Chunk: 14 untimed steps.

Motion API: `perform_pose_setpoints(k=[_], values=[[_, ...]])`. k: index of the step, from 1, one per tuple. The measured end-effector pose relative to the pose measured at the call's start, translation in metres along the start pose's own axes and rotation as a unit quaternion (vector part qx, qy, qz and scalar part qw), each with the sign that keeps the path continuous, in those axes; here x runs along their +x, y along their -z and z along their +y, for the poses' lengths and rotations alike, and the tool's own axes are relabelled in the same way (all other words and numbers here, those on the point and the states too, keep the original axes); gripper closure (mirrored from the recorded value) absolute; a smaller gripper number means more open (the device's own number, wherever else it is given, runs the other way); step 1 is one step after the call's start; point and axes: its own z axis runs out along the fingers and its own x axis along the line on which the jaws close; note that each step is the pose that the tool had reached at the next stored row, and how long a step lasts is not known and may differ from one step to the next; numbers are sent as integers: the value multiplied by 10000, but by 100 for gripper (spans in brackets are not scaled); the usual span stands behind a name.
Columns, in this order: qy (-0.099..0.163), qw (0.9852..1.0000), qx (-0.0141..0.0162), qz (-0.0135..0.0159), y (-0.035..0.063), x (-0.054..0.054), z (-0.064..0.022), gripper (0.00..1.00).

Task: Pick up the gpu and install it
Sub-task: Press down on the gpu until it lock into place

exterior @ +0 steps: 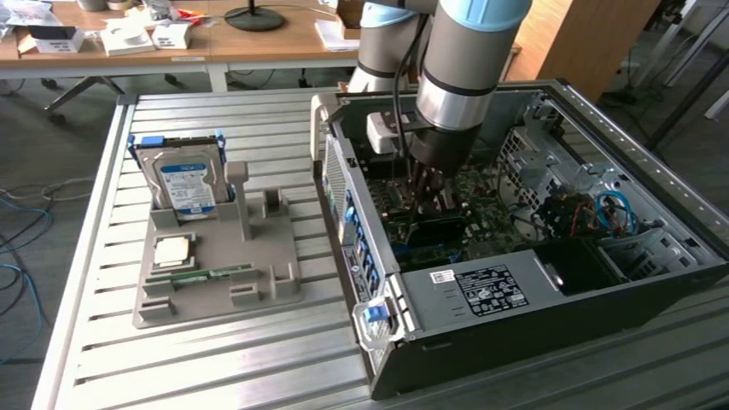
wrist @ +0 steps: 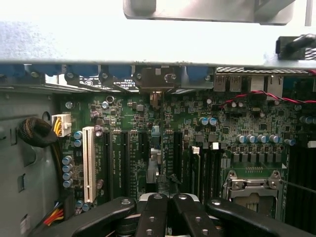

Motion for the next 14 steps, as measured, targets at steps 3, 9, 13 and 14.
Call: perform_pose_setpoints(k=[3,9,13,14], values=[[0,10000,0,1,32,-1,-1,89],[0,10000,0,1,111,-3,-3,89],[0,10000,0,0,172,-5,-5,89],[0,10000,0,1,187,-5,-5,89]])
